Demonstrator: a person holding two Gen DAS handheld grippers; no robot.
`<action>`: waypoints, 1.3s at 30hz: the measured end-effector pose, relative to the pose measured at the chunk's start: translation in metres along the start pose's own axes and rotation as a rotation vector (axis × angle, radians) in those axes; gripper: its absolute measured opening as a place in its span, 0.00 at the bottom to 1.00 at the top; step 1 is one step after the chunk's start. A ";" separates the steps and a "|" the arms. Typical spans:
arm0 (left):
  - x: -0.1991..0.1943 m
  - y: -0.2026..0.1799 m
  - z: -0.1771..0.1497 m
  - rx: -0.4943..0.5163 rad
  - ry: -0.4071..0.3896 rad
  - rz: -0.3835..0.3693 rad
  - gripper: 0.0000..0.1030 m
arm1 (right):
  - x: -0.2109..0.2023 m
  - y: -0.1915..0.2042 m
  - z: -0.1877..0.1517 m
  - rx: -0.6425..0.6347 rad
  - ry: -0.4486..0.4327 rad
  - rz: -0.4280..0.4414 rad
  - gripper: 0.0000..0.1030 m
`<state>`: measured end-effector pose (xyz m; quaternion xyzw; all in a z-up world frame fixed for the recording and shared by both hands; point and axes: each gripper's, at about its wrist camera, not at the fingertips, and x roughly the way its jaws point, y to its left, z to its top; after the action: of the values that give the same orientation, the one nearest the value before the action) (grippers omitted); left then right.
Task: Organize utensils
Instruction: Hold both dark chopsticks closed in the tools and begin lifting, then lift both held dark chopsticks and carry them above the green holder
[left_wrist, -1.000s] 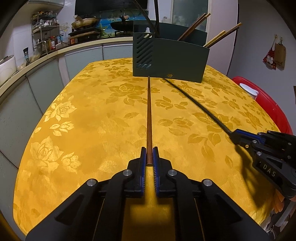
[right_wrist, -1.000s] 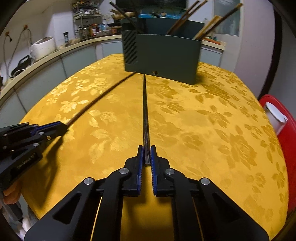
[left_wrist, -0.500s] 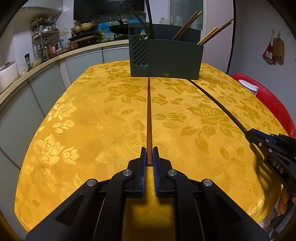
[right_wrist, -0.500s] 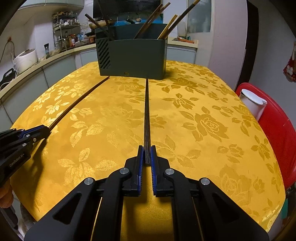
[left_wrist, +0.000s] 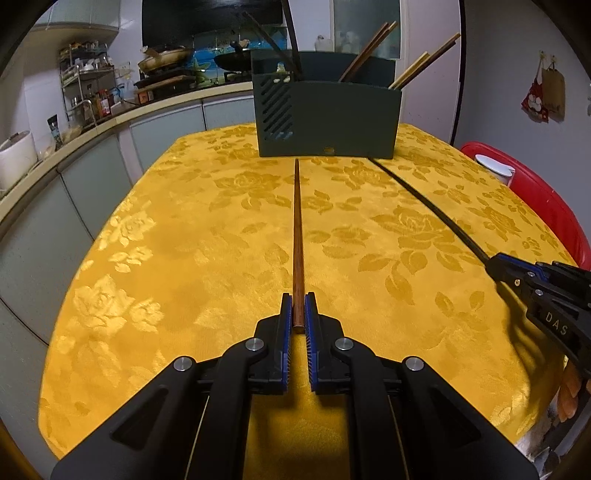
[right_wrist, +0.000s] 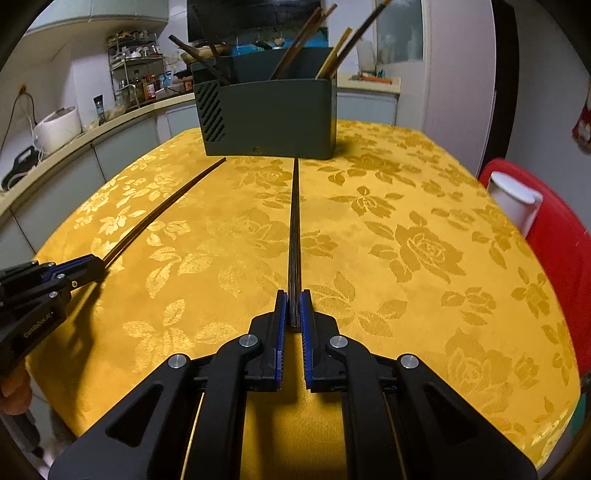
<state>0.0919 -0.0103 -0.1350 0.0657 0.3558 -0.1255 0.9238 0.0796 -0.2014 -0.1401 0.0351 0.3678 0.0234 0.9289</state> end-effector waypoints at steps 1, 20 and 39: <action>-0.004 0.001 0.002 -0.001 -0.009 0.001 0.06 | -0.003 0.000 0.001 0.003 -0.001 0.006 0.08; -0.095 0.012 0.094 0.033 -0.261 -0.001 0.06 | -0.104 -0.017 0.097 0.005 -0.257 0.105 0.08; -0.111 0.022 0.181 0.054 -0.267 -0.043 0.06 | -0.117 -0.021 0.181 -0.003 -0.227 0.155 0.08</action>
<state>0.1340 -0.0068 0.0741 0.0658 0.2276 -0.1626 0.9578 0.1185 -0.2388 0.0694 0.0643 0.2565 0.0914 0.9601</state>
